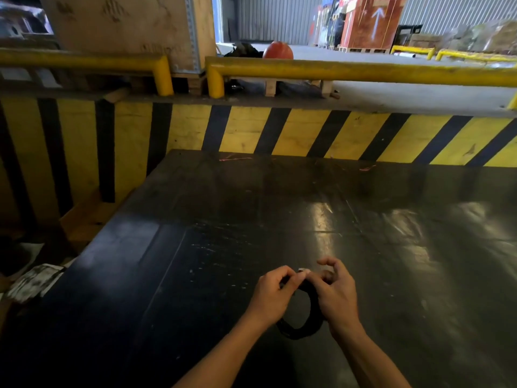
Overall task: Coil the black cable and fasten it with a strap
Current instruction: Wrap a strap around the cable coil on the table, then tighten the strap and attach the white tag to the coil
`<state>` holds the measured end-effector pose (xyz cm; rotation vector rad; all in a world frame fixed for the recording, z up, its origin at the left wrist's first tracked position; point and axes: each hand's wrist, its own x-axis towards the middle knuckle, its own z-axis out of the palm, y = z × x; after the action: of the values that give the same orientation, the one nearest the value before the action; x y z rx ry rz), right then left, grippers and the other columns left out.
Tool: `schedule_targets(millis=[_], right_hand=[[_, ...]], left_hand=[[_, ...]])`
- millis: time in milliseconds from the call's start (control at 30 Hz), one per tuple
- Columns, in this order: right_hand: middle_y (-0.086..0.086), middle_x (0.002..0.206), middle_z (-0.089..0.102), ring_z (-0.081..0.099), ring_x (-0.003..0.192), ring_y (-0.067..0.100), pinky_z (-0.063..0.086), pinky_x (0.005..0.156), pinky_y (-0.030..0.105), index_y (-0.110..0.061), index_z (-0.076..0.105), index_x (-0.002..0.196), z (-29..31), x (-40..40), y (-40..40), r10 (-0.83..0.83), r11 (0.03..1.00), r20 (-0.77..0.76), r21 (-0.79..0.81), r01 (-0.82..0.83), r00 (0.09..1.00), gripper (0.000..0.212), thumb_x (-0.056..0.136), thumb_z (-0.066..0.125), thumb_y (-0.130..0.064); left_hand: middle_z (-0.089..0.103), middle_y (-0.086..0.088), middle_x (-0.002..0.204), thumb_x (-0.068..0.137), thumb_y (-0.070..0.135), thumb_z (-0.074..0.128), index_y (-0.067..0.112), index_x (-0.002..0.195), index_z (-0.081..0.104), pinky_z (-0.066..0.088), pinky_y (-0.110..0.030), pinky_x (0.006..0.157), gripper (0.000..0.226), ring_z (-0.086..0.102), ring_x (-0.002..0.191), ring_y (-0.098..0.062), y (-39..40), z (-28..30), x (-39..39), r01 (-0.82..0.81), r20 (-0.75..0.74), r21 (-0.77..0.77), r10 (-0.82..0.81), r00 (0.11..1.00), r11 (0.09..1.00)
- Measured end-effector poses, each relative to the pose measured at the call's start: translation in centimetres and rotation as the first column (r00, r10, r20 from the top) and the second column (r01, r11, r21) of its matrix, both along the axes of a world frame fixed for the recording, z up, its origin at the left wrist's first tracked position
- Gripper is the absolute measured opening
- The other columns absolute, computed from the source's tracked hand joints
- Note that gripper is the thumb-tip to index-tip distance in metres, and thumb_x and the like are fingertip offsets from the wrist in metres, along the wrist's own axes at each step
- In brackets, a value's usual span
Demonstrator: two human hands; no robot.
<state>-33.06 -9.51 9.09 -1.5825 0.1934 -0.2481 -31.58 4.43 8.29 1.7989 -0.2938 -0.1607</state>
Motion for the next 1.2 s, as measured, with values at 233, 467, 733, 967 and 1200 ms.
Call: schedule_targets(millis=[233,467,733,967,1200], right_hand=[[0.014,0.082,0.068,0.064,0.068,0.02,0.048,0.059,0.028,-0.011,0.06,0.088,-7.4,-0.2,-0.9,-0.097,0.978,-0.36,0.141,0.157,0.928,0.012,0.081,0.069,-0.006],[0.01,0.099,0.064,0.059,0.092,0.026,0.036,0.076,0.029,-0.006,0.06,0.109,-11.5,-1.9,-3.9,-0.237,0.916,-0.419,-0.398,0.058,0.877,0.028,0.083,0.068,-0.012],[0.021,0.135,0.046,0.048,0.12,0.038,0.035,0.102,0.036,-0.012,0.053,0.131,-13.0,0.1,-4.7,-0.01,0.652,-0.42,-0.691,-0.312,0.907,0.043,0.088,0.058,-0.013],[0.015,0.125,0.056,0.053,0.112,0.039,0.045,0.09,0.04,-0.005,0.054,0.122,-12.8,0.9,-3.8,0.06,0.406,-0.493,-0.783,-0.472,0.868,0.038,0.085,0.049,-0.007],[-0.002,0.097,0.069,0.068,0.078,0.012,0.053,0.071,0.024,-0.016,0.067,0.105,-10.2,0.4,-0.7,0.222,0.856,-0.467,-0.327,-0.4,0.856,0.021,0.086,0.064,-0.009]], left_hand=[[0.071,-0.006,0.103,0.077,0.005,0.069,0.022,0.107,0.061,0.054,-0.036,0.088,0.035,0.068,0.096,-0.015,1.2,-6.3,-4.2,-0.074,-0.586,-0.107,-0.003,0.811,0.992],[0.067,-0.012,0.104,0.082,0.003,0.065,0.026,0.1,0.051,0.056,-0.041,0.084,0.033,0.07,0.09,-0.023,4.2,-8.5,-5.7,-0.421,-0.764,-0.073,0.22,0.606,0.904],[0.062,-0.015,0.11,0.082,0.002,0.067,0.012,0.131,0.043,0.056,-0.044,0.084,0.055,0.067,0.093,-0.026,5.1,-8.5,-6.3,-0.514,-0.811,-0.073,0.249,0.53,0.855],[0.064,-0.017,0.109,0.081,0.001,0.067,0.013,0.138,0.037,0.055,-0.046,0.086,0.066,0.068,0.093,-0.027,5.5,-8.6,-6.6,-0.55,-0.834,-0.078,0.247,0.493,0.831],[0.068,-0.019,0.103,0.083,0.002,0.064,0.016,0.132,0.042,0.055,-0.043,0.085,0.056,0.07,0.087,-0.025,4.5,-6.9,-5.2,-0.546,-0.76,-0.205,0.219,0.611,0.813]])
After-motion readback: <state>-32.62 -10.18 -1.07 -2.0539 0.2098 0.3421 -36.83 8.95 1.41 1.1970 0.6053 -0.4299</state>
